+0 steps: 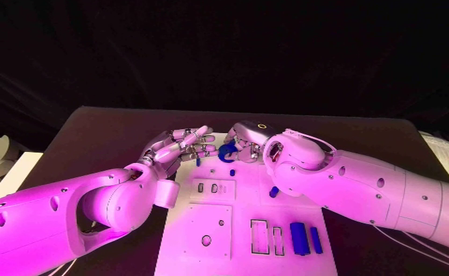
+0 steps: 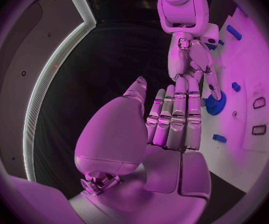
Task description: Assemble the parts on the task board
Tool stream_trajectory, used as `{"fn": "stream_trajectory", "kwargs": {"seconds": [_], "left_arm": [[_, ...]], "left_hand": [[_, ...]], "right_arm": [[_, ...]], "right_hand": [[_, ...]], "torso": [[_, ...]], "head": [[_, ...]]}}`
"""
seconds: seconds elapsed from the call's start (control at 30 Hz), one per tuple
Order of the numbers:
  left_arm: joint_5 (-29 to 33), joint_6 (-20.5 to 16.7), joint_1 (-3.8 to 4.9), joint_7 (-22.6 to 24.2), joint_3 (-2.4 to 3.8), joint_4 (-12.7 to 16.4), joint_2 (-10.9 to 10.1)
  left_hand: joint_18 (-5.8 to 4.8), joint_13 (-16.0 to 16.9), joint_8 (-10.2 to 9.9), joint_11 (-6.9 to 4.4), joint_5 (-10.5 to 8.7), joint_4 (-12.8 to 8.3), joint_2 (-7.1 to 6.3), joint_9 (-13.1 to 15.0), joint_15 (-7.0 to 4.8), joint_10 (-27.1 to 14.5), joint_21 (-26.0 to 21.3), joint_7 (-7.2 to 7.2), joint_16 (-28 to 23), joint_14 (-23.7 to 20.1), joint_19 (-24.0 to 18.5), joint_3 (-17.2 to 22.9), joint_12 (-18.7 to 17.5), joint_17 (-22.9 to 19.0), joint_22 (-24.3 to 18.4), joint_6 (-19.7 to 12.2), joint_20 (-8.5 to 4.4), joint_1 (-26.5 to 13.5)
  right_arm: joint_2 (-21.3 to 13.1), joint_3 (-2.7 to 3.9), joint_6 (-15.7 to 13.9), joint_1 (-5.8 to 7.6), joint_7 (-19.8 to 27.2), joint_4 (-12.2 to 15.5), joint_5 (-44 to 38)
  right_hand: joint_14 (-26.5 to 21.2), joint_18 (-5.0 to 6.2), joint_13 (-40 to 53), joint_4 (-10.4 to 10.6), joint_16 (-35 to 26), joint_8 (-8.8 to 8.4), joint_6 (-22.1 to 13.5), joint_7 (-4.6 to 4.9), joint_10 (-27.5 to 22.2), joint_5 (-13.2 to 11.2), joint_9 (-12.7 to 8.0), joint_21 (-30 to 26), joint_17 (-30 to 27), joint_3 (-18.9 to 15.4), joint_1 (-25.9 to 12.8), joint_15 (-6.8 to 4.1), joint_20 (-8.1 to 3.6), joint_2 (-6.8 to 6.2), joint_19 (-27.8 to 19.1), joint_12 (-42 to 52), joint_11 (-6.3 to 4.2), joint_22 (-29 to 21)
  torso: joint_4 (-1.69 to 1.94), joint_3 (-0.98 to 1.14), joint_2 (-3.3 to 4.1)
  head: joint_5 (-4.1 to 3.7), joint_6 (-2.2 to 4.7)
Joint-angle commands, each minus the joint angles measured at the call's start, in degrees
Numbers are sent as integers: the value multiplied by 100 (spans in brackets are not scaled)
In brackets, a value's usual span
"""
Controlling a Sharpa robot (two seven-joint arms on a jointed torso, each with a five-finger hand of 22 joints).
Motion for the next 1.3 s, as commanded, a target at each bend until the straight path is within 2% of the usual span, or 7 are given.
{"fn": "stream_trajectory", "kwargs": {"seconds": [0.03, 0.23, 0.43, 0.6, 0.77, 1.03, 1.3], "left_arm": [[4, 118, 7, 38, 4, 8, 5], [4, 115, 8, 35, 4, 10, -2], [4, 108, 8, 29, 4, 14, -14], [4, 115, 8, 27, 4, 1, -18], [5, 114, 9, 36, 4, -29, -58], [5, 167, 8, 89, 4, -126, -105], [5, 434, 8, 165, 3, -440, -168]], "left_hand": [[68, 3, -25, -18, -17, -40, 45, 1, 21, -19, -34, -6, -9, -33, -6, 3, -10, 7, -7, 21, 31, 10], [69, 4, -27, -22, -18, -48, 59, 3, 19, -14, -39, -10, -23, -28, -4, 1, -10, 19, -13, 27, 30, 11], [69, 4, -27, -22, -18, -48, 59, 3, 19, -14, -39, -10, -23, -28, -4, 1, -10, 19, -13, 27, 30, 11], [70, 5, -28, -22, -18, -49, 60, 3, 19, -14, -39, -10, -25, -28, -4, 0, -10, 20, -13, 27, 30, 10], [70, 4, -28, -22, -18, -50, 61, 3, 18, -14, -40, -10, -26, -28, -4, 0, -10, 21, -14, 27, 30, 11], [70, 3, -30, -23, -16, -64, 70, 3, 17, -18, -42, -15, -33, -24, -2, 6, -13, 27, -17, 27, 29, 28], [72, 7, -23, -36, -14, -91, 117, 9, 9, 11, -46, -28, -50, -12, 6, 30, -4, 46, -24, 59, 25, 64]], "right_arm": [[19, -5, 14, -4, -57, -12, -62], [29, -16, 75, -4, -69, -28, -43], [-18, -23, 27, -10, -63, -2, 53], [-210, -21, -639, -23, 236, 138, 287], [-775, 37, -1332, -27, 1290, 473, 1237], [-1856, 141, -719, 11, 2204, 826, 2697], [-2576, 128, -419, -52, 2426, 788, 3244]], "right_hand": [[573, -85, 1189, 55, -13, -26, -324, 60, 398, -108, -17, -25, 1424, -79, -69, 75, 88, -129, 272, -95, 64, 937], [574, -84, 1156, 367, -11, -9, -522, 100, 372, -141, -1, -26, 1429, -197, -254, 119, 143, -233, 272, -144, 106, 938], [580, -89, 1168, 481, 0, 66, -224, 69, 380, 1, 42, -17, 1455, -173, -244, 107, 143, -116, 287, -128, 84, 961], [580, -94, 1210, 504, 0, 103, -60, 27, 412, 203, 56, -6, 1456, -170, -232, 79, 119, -42, 303, -71, 48, 986], [562, -78, 1117, 419, -34, 18, -136, 44, 345, 221, 24, -37, 1379, -164, -123, 74, 108, -58, 258, -204, 54, 912], [544, -72, 839, 166, -69, 36, -101, 38, 150, 331, 29, -49, 1307, -180, 122, 70, 114, -51, 244, -596, 47, 886], [461, 21, 386, -72, -241, 38, 71, -12, -164, 440, 32, -232, 984, -234, 315, 18, 61, -73, 2, -1235, -7, 475]], "torso": [[4, -6, 0], [6, -6, -1], [-1, -4, -1], [3, 4, -1], [-32, -2, -25], [-138, 8, -105], [-242, 64, -179]], "head": [[-6, 7], [-7, 13], [-8, 16], [-35, 29], [-17, 43], [6, 32], [72, 15]]}}
